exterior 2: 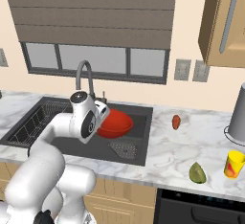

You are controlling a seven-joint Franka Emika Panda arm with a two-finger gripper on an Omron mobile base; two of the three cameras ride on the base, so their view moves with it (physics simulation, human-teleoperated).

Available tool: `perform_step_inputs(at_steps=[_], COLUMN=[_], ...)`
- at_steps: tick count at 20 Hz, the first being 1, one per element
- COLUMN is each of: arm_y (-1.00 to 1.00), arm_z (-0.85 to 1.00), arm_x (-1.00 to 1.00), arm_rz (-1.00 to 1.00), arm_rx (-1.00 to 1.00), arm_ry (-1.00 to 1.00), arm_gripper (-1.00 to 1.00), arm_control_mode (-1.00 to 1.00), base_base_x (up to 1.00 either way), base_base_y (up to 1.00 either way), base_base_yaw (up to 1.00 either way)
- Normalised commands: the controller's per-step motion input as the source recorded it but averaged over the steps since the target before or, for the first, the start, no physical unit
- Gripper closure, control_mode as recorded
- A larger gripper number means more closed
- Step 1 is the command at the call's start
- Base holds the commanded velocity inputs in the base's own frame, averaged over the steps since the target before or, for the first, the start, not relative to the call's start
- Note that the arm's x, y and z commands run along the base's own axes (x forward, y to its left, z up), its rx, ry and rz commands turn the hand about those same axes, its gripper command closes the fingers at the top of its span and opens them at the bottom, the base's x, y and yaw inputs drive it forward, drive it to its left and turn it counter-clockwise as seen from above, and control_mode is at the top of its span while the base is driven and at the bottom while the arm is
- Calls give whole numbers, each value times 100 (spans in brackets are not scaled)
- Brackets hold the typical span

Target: Remove the sweet potato and lemon wedge from the sink. Then move the bowl and cup from the counter to the sink for washing.

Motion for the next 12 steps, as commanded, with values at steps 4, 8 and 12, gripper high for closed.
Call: perform_step_inputs(at_steps=[4,8,12], arm_y=[11,15,9], arm_z=[-12,-11,-9], arm_x=[15,11,15], arm_rz=[-6,-8,-10], arm_rx=[0,0,0], arm_ry=[2,0,0], arm_gripper=[100,100,100], arm_control_mode=[-100,-100,-100], base_base_x=[0,0,0], base_base_y=[0,0,0], base_base_yaw=[0,0,0])
